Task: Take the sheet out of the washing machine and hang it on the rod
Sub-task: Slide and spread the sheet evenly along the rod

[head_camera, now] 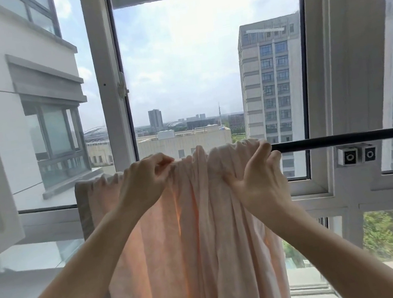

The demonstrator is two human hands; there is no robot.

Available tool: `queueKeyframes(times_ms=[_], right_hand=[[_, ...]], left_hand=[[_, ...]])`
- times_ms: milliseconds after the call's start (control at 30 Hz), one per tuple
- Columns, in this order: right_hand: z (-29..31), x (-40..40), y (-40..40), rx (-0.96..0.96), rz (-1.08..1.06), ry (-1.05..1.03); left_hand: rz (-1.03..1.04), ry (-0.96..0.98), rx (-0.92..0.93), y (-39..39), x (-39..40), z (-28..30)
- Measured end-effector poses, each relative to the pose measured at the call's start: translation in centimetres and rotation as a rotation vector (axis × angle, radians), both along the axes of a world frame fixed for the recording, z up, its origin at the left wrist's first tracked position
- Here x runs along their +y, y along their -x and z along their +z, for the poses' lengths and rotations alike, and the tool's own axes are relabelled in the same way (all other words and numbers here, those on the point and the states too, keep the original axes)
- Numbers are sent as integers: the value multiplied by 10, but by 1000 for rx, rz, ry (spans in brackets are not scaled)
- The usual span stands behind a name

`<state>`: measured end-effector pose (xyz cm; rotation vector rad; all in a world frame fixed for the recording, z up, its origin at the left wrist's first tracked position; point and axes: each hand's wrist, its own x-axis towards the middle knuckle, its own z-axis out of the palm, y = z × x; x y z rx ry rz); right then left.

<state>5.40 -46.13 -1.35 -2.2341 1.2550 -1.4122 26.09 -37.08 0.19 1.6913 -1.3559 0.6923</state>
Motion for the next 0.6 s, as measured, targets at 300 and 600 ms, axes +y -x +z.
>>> queueKeyframes(times_ms=[300, 600], right_hand=[[5, 22, -36, -132, 189, -59], [3, 40, -77, -60, 29, -115]], left_hand=[[-36, -45, 21, -16, 2, 4], [-144, -95, 48, -34, 1, -2]])
